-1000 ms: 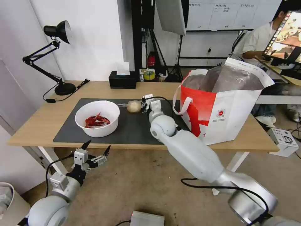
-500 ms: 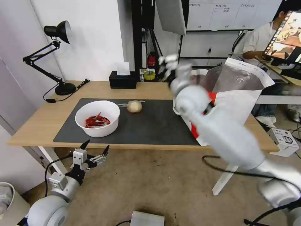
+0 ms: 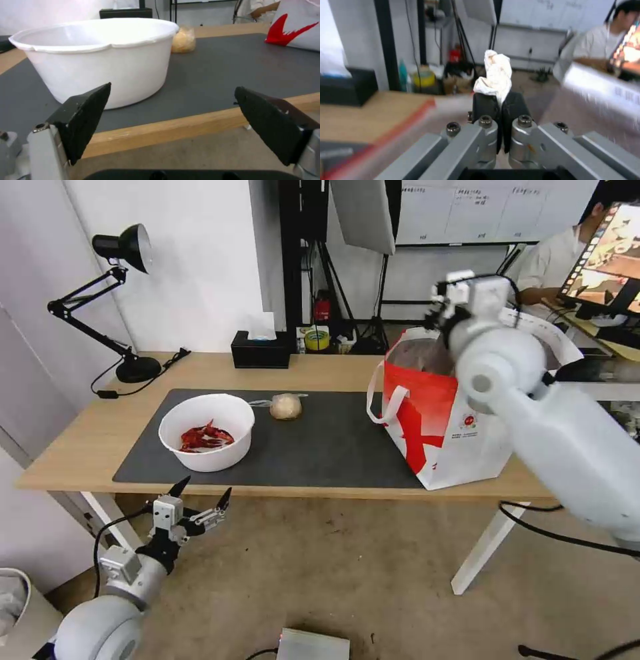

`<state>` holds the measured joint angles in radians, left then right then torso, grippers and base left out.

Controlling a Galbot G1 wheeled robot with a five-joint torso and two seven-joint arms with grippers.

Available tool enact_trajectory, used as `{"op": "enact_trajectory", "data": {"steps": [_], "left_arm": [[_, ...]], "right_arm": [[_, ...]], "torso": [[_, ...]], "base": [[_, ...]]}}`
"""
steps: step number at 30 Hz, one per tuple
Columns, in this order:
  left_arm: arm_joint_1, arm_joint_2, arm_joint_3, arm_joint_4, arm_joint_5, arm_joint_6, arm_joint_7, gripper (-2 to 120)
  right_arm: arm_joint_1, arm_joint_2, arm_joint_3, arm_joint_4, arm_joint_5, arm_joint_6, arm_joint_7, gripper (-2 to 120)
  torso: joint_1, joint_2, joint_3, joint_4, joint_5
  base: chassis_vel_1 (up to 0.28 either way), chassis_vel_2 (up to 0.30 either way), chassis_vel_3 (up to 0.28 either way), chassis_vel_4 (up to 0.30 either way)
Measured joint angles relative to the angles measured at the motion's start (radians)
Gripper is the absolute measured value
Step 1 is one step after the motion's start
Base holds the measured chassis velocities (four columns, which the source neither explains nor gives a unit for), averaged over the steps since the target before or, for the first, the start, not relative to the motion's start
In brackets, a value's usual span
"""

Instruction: Pick up the trash from the table and place it into the takeout bag.

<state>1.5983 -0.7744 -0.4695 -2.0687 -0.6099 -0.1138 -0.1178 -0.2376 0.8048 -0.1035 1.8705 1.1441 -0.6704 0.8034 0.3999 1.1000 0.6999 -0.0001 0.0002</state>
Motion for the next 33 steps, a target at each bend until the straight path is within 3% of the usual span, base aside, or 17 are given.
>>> {"op": "enact_trajectory", "data": {"steps": [5,25,29,32,33], "left_arm": [[-0.001,0.003,0.007,-0.004,0.001,0.0,0.0,100],[0.005,0.011,0.004,-0.021,0.003,0.004,-0.002,100],[0.003,0.012,0.003,-0.023,0.003,0.004,-0.003,100],[-0.002,0.013,0.004,-0.023,0.002,0.004,-0.004,100],[-0.002,0.013,0.004,-0.023,0.002,0.004,-0.004,100]], "right_arm": [[-0.075,-0.016,0.032,0.018,0.014,-0.001,0.001,2],[-0.124,-0.045,0.064,0.055,0.0,-0.002,-0.024,76],[-0.127,-0.045,0.07,0.062,-0.004,0.048,-0.076,88],[-0.079,-0.027,0.042,0.063,0.002,0.189,-0.144,99],[-0.079,-0.027,0.042,0.063,0.002,0.189,-0.144,99]], "torso": [[0.0,0.0,0.0,0.0,0.0],[0.0,0.0,0.0,0.0002,-0.0002],[0.0,0.0,0.0,0.0001,-0.0003],[0.0,0.0,0.0,0.0,-0.0002],[0.0,0.0,0.0,0.0,-0.0002]], "base": [[0.0,0.0,0.0,0.0],[0.0,0.0,0.0,0.0],[0.0,0.0,0.0,0.0],[0.0,0.0,0.0,0.0],[0.0,0.0,0.0,0.0]]}}
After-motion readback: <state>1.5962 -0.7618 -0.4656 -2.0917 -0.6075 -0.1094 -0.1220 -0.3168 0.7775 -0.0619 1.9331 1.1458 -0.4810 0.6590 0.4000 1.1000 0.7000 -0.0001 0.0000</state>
